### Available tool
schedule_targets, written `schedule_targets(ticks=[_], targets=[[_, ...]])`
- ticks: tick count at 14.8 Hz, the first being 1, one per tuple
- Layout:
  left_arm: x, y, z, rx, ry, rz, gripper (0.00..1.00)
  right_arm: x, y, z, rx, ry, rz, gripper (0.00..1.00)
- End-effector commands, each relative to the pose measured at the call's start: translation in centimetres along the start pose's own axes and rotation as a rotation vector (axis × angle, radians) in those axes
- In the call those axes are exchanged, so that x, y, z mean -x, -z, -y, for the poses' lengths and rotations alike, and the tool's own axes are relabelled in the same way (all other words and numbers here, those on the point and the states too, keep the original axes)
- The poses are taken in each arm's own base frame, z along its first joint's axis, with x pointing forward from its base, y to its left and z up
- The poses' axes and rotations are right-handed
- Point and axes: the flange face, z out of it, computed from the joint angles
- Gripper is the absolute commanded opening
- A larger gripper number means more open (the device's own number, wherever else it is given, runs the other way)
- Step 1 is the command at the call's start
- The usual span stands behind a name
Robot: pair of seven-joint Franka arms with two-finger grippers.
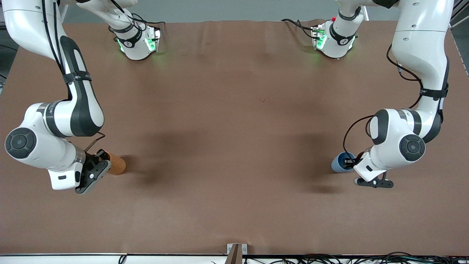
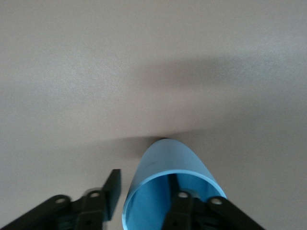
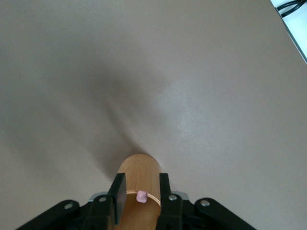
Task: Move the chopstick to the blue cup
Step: 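Grasp the pink chopstick with the right gripper while the left gripper grasps the blue cup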
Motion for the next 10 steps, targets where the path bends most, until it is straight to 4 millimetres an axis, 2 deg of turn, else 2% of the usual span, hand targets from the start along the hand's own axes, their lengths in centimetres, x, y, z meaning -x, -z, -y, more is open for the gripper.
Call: schedule_targets(ticks=[1, 3, 4, 5, 7, 8, 9, 10], targets=[[0.1, 0.5, 0.2, 0.006, -0.002, -0.013, 0.00, 0.4, 0.4, 0.4, -0.022, 0.010, -0.004, 0.34], [0.0, 1.2, 0.2, -0.008, -0.011, -0.017, 0.00, 0.7, 0.6, 0.1, -0.021, 0.006, -0.003, 0.31], [-0.1, 2.4, 0.1, -0.021, -0.019, -0.026, 0.00, 0.7, 0.7, 0.1, -0.018, 0.006, -0.004, 0.27], [-0.1, 4.1, -0.1, -0.028, -0.024, -0.028, 0.00, 0.8, 0.7, 0.0, -0.018, 0.003, -0.003, 0.23], [0.0, 7.9, -2.3, -0.023, 0.013, -0.019, 0.00, 1.2, 0.8, -0.3, -0.016, -0.003, -0.004, 0.16], [0.2, 9.3, -5.2, -0.011, 0.054, -0.027, 0.00, 1.3, 0.9, -0.5, -0.015, -0.004, -0.005, 0.15], [0.5, 9.7, -8.3, 0.001, 0.108, -0.033, 0.00, 1.5, 0.9, -0.6, -0.015, -0.007, -0.005, 0.14], [0.9, 10.5, -11.2, -0.009, 0.171, -0.048, 0.00, 1.6, 0.8, -0.6, -0.016, -0.010, -0.004, 0.09]])
